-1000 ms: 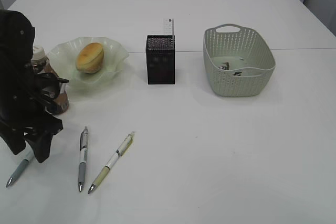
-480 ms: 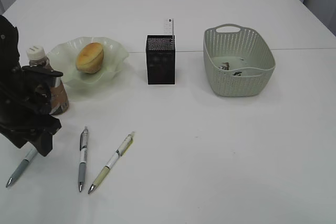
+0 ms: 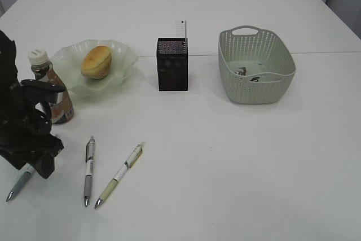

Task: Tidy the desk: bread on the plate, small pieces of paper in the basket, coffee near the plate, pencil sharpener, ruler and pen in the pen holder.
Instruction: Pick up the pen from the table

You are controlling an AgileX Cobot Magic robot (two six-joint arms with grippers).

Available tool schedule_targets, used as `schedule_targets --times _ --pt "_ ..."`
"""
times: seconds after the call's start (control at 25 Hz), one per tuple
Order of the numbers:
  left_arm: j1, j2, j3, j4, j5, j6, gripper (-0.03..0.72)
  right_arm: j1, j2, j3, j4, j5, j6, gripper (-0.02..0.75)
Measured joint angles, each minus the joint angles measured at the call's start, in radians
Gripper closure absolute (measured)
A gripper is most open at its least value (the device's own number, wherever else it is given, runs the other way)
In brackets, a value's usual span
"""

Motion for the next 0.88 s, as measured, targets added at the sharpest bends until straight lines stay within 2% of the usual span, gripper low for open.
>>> schedule_targets --times 0.44,0.88 --pt "0.005 -0.021 0.074 -0.017 -0.200 -0.002 0.232 0.000 0.000 0.000 0.000 0.000 0.000 0.309" --pt "0.074 -0.021 0.093 0.000 -0.137 -0.002 0.232 0.000 0.000 0.000 0.000 0.000 0.000 0.309"
